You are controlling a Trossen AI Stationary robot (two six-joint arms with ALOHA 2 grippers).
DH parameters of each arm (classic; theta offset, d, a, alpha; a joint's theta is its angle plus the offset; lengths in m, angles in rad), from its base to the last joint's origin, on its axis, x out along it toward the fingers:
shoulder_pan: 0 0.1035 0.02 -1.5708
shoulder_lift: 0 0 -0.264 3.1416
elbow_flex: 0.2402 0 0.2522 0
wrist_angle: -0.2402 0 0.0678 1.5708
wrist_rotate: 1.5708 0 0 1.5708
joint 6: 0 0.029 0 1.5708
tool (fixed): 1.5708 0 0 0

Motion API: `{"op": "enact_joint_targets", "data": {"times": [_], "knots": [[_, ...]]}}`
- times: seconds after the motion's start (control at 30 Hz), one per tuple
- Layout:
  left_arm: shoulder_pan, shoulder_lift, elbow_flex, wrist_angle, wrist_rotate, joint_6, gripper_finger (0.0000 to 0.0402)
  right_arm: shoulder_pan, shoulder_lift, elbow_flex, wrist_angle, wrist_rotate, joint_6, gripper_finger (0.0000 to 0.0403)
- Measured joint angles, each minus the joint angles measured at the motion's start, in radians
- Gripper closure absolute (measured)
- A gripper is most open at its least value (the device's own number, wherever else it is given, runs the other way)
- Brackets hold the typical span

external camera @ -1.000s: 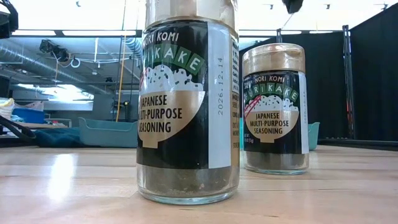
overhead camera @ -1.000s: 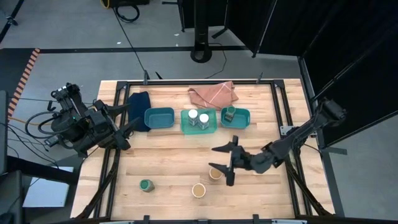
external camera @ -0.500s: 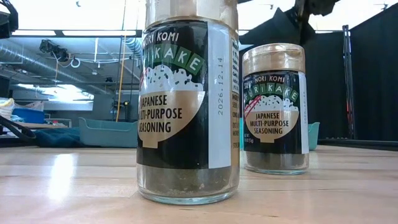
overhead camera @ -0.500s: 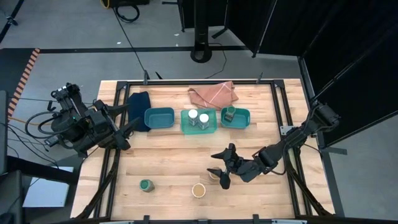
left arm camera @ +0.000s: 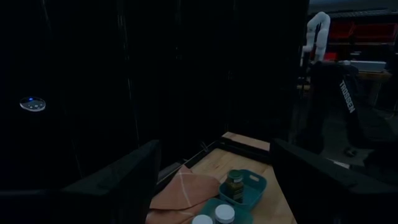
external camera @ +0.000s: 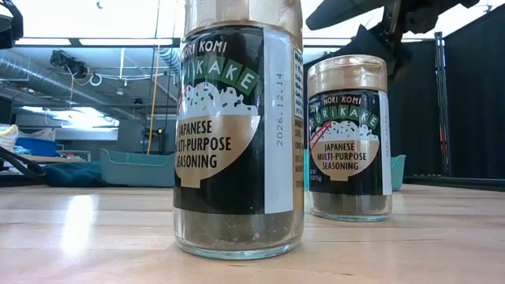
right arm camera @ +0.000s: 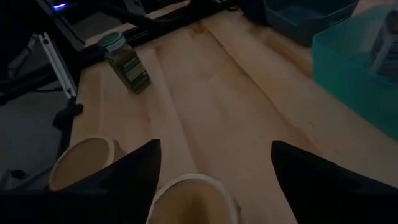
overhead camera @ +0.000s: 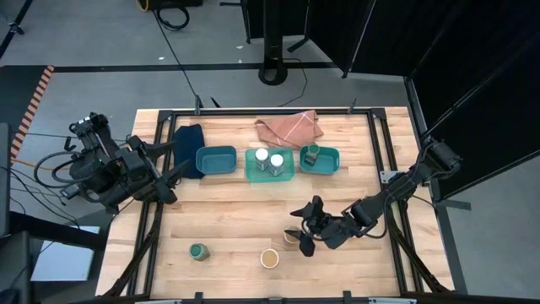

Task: Sort spices by type
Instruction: Put the top gold seasoning bottle into the blue bin

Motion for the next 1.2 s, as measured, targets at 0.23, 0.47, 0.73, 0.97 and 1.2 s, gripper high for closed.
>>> {"op": "enact_joint_targets", "data": {"times": [0.23,0.47,0.73,0.97,1.2], "knots": [[0.0,0.0,0.0,-0.014,0.0,-0.002,0.0094,0.021,-0.001,0.0,-0.007,-0.011,0.016,0.0095],[0.0,0.0,0.0,-0.017,0.0,-0.002,0.0094,0.017,0.0,0.0,-0.036,-0.026,-0.004,0.0095],[0.0,0.0,0.0,-0.017,0.0,-0.003,0.0094,0.006,-0.003,0.0,-0.027,-0.025,-0.012,0.0096],[0.0,0.0,0.0,-0.022,0.0,-0.003,0.0094,0.007,-0.018,0.018,0.213,-0.048,-0.131,0.0096],[0.0,0.0,0.0,-0.038,0.0,-0.004,0.0094,0.012,-0.018,0.053,0.203,-0.077,-0.138,0.0096]]}}
